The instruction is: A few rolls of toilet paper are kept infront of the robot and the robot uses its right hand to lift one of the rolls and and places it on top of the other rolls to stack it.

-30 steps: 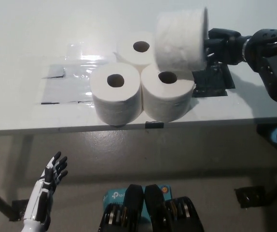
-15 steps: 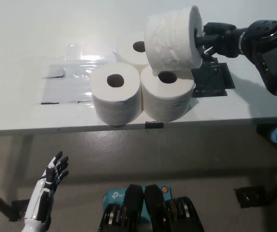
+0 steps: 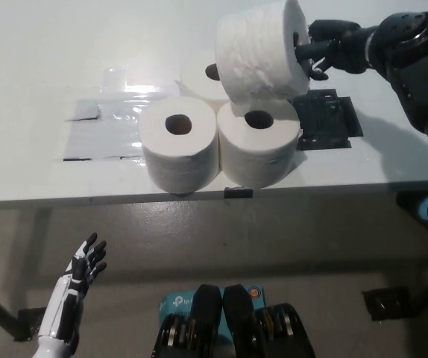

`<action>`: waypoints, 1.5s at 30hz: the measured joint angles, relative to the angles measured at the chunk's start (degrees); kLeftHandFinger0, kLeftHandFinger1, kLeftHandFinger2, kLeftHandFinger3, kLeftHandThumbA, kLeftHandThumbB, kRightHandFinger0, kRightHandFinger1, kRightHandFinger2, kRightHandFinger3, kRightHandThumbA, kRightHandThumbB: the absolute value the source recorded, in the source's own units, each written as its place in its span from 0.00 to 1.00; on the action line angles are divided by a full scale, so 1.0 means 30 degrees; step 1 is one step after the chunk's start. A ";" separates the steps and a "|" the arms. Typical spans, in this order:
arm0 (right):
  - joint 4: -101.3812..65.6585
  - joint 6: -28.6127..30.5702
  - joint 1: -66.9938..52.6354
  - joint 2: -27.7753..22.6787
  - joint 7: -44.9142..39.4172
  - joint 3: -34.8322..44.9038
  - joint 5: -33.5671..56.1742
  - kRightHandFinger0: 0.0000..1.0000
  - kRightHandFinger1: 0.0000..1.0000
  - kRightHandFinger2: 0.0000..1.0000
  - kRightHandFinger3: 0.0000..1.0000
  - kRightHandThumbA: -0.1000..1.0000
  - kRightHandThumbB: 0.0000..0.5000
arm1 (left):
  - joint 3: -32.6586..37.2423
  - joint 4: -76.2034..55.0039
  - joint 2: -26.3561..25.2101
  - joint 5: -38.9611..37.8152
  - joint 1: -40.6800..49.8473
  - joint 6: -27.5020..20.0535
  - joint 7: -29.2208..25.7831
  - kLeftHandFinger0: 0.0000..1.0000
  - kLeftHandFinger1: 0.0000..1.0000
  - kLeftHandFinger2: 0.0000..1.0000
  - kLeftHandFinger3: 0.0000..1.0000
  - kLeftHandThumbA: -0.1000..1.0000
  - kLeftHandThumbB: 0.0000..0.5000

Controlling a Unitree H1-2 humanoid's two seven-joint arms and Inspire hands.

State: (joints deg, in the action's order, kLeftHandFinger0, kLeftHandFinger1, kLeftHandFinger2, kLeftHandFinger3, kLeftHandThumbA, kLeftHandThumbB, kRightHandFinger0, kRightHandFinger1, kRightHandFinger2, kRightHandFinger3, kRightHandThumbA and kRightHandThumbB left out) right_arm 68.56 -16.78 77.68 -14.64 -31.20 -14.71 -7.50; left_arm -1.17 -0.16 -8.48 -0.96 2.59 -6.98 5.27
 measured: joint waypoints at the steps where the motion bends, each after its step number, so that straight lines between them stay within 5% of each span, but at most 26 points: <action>1: -0.0106 -0.0015 0.0021 0.0001 -0.0005 -0.0040 -0.0077 0.06 0.33 0.63 0.56 0.50 0.16 | 0.0002 -0.0002 -0.0020 -0.0007 0.0000 0.0004 0.0000 1.00 1.00 1.00 1.00 1.00 0.22; 12: -0.0726 -0.0086 0.0337 -0.0005 -0.0378 -0.0808 -0.0897 0.09 0.43 0.70 0.52 0.52 0.07 | 0.0102 -0.0172 -0.0069 -0.0012 -0.0010 0.0153 0.0003 1.00 1.00 1.00 1.00 1.00 0.20; 18: -0.0778 -0.0085 0.0680 -0.0012 -0.0819 -0.1665 -0.1445 0.05 0.42 0.73 0.68 0.52 0.09 | 0.0156 -0.0184 -0.0126 -0.0022 -0.0121 0.0218 0.0007 1.00 1.00 1.00 1.00 1.00 0.19; 24: -0.0920 -0.0074 0.0814 -0.0023 -0.1338 -0.2626 -0.2091 0.00 0.31 0.61 0.77 0.50 0.11 | 0.0189 -0.0384 -0.0156 -0.0030 -0.0267 0.0365 0.0009 1.00 1.00 1.00 1.00 1.00 0.19; 28: -0.1017 -0.0025 0.0964 -0.0137 -0.1609 -0.3578 -0.2707 0.04 0.39 0.68 0.67 0.57 0.12 | 0.0207 -0.0381 -0.0161 -0.0044 -0.0278 0.0361 0.0009 1.00 1.00 1.00 1.00 1.00 0.17; 34: -0.1527 0.0378 0.1286 -0.0324 -0.2010 -0.4922 -0.3599 0.15 0.54 0.86 0.82 0.54 0.09 | 0.0220 -0.0376 -0.0164 -0.0155 -0.0275 0.0347 0.0013 1.00 1.00 1.00 1.00 1.00 0.19; 36: -0.1548 0.0507 0.1345 -0.0333 -0.2096 -0.5004 -0.3790 0.20 0.58 0.88 0.75 0.54 0.09 | 0.0220 -0.0377 -0.0165 -0.0188 -0.0275 0.0349 0.0014 1.00 1.00 1.00 1.00 1.00 0.20; 40: -0.1551 0.0918 0.1467 -0.0380 -0.2151 -0.5214 -0.4148 0.24 0.50 0.74 0.61 0.55 0.08 | 0.0226 -0.0378 -0.0165 -0.0207 -0.0276 0.0357 0.0013 1.00 1.00 1.00 1.00 1.00 0.17; 42: -0.1542 0.1052 0.1549 -0.0376 -0.2185 -0.5256 -0.4281 0.29 0.52 0.78 0.66 0.56 0.09 | 0.0231 -0.0378 -0.0166 -0.0210 -0.0277 0.0358 0.0011 1.00 1.00 1.00 1.00 1.00 0.17; 43: -0.1526 0.1106 0.1608 -0.0375 -0.2216 -0.5262 -0.4331 0.16 0.43 0.72 0.63 0.56 0.08 | 0.0233 -0.0378 -0.0165 -0.0211 -0.0276 0.0361 0.0013 1.00 1.00 1.00 1.00 1.00 0.18; 44: -0.1502 0.1152 0.1667 -0.0370 -0.2239 -0.5263 -0.4384 0.14 0.43 0.73 0.62 0.56 0.08 | 0.0236 -0.0378 -0.0166 -0.0213 -0.0276 0.0362 0.0011 1.00 1.00 1.00 1.00 1.00 0.18; 45: -0.1498 0.1205 0.1752 -0.0370 -0.2266 -0.5261 -0.4457 0.01 0.28 0.66 0.54 0.55 0.05 | 0.0239 -0.0378 -0.0167 -0.0216 -0.0278 0.0363 0.0013 1.00 1.00 1.00 1.00 1.00 0.17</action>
State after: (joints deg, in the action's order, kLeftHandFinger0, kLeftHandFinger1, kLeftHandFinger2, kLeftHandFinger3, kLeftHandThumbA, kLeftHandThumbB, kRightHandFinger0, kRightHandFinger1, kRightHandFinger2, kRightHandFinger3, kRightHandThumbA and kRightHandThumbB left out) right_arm 64.07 -13.16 82.93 -15.75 -38.00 -30.49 -20.87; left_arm -0.45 -1.30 -8.98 -1.61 1.76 -5.89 5.31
